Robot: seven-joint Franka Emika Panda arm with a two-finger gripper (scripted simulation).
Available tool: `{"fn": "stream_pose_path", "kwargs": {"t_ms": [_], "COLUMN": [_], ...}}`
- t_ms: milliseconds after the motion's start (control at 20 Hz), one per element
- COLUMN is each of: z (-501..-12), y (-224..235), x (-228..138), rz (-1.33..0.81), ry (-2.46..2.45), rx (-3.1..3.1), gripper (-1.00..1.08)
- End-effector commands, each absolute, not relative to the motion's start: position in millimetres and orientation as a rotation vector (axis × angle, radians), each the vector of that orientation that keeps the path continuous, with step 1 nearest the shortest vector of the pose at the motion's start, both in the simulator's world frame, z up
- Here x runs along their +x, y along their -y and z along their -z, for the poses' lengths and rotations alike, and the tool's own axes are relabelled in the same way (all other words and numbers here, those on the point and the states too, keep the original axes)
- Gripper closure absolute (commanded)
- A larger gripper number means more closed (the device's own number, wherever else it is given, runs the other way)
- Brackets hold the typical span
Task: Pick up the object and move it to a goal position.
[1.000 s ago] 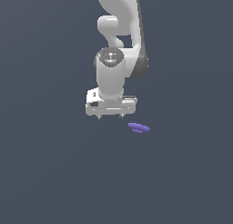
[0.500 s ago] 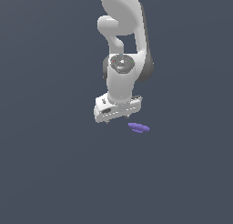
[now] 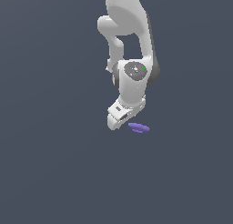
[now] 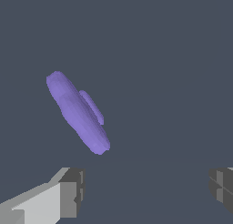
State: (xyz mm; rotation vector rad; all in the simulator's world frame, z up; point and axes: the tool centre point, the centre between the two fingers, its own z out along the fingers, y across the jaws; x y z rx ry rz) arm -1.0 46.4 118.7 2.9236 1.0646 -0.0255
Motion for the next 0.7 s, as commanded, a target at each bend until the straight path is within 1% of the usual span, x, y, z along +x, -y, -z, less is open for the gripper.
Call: {"fn": "stream_pose_path", "kwargs": {"t_ms": [0, 650], "z": [-113, -89], "y": [-57, -107], "x": [-2, -11], "rz": [0.025, 0.009], "ry": [-1.199, -1.756], "rx": [2.875, 2.597], "gripper": [-0.92, -0.92]}}
